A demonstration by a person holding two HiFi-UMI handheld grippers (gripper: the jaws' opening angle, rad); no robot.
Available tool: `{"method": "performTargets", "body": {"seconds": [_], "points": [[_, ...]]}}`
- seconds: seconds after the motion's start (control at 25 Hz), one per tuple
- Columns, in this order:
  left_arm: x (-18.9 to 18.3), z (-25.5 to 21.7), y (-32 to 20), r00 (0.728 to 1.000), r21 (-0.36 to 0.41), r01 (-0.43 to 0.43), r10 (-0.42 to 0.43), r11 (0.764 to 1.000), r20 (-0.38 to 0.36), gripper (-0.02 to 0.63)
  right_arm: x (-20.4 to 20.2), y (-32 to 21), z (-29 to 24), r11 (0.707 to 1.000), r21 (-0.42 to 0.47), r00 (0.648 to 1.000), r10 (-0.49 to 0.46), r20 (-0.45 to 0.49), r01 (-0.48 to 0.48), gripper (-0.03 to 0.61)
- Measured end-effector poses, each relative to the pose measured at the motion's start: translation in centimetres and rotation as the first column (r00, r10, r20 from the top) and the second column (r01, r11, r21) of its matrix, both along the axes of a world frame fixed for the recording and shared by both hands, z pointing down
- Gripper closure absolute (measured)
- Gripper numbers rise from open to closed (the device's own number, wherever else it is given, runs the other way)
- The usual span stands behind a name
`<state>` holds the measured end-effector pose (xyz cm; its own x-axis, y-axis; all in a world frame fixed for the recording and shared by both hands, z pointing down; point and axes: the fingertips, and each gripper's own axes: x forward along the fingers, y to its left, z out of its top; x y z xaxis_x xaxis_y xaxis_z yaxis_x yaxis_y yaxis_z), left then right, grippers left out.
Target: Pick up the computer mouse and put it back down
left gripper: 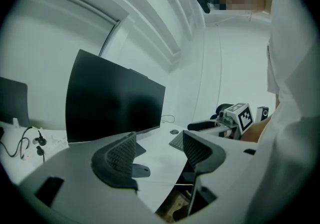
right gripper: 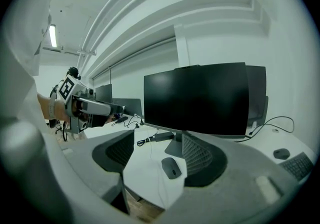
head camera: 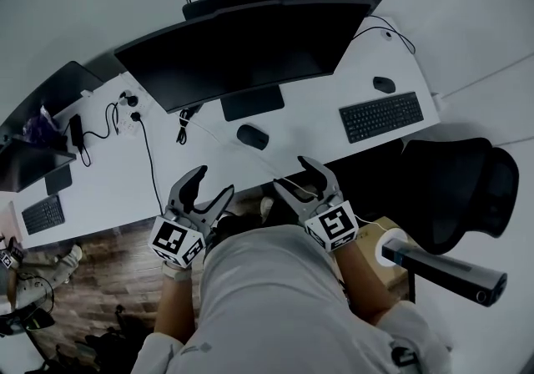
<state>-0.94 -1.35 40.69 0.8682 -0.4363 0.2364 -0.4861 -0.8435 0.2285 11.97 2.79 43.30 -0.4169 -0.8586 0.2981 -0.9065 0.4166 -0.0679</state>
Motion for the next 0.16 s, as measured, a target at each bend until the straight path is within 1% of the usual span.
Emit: {"method": "performTargets", "body": {"seconds": [0.16], "points": [[-0.15,0.48,0.34,1.000,0.000,0.010,-0.010,1.000,-0.005,0.333,-0.03,0.09,0.23,1.000,-0.004,1.000,-0.005,0.003,0.005,0.281]]}}
